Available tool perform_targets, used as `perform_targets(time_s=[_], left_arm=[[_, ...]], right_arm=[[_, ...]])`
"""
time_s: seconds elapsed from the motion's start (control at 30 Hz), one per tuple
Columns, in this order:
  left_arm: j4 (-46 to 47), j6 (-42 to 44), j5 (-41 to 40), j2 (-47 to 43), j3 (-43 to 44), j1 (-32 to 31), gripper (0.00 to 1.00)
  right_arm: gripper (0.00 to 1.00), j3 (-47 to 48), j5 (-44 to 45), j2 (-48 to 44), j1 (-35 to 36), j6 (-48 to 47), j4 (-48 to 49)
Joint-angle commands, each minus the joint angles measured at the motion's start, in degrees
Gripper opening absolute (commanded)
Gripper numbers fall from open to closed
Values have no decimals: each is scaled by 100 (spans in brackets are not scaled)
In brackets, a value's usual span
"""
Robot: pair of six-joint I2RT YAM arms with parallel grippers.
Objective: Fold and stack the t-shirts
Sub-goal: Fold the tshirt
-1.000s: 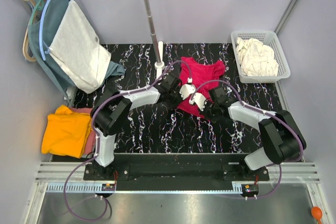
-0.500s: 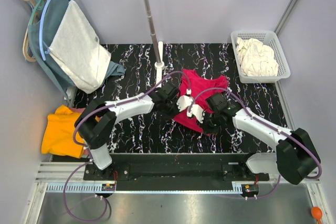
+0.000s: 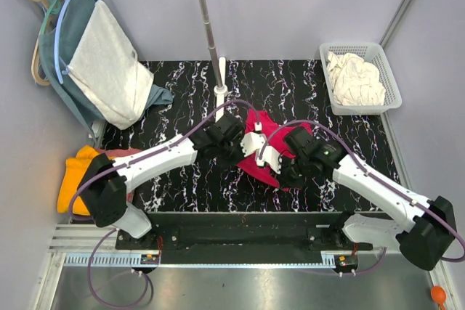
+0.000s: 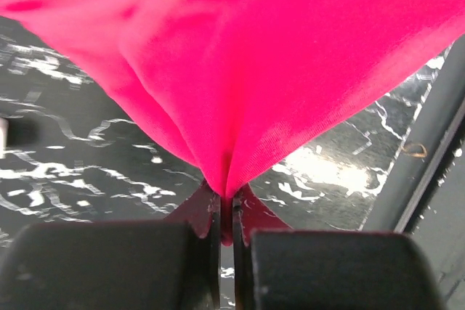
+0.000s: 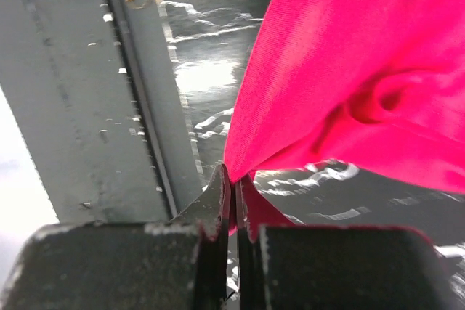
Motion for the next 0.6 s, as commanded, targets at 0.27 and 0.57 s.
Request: perform_targets(time_s=[0.27, 0.57], left_arm=[[-556, 1381, -94, 690, 1528, 154, 0], [-547, 1838, -129, 2070, 2829, 576, 0]], right_arm=[[0, 819, 1895, 116, -574, -74, 1093], [0, 1311, 1657, 1126, -1523, -813, 1497]])
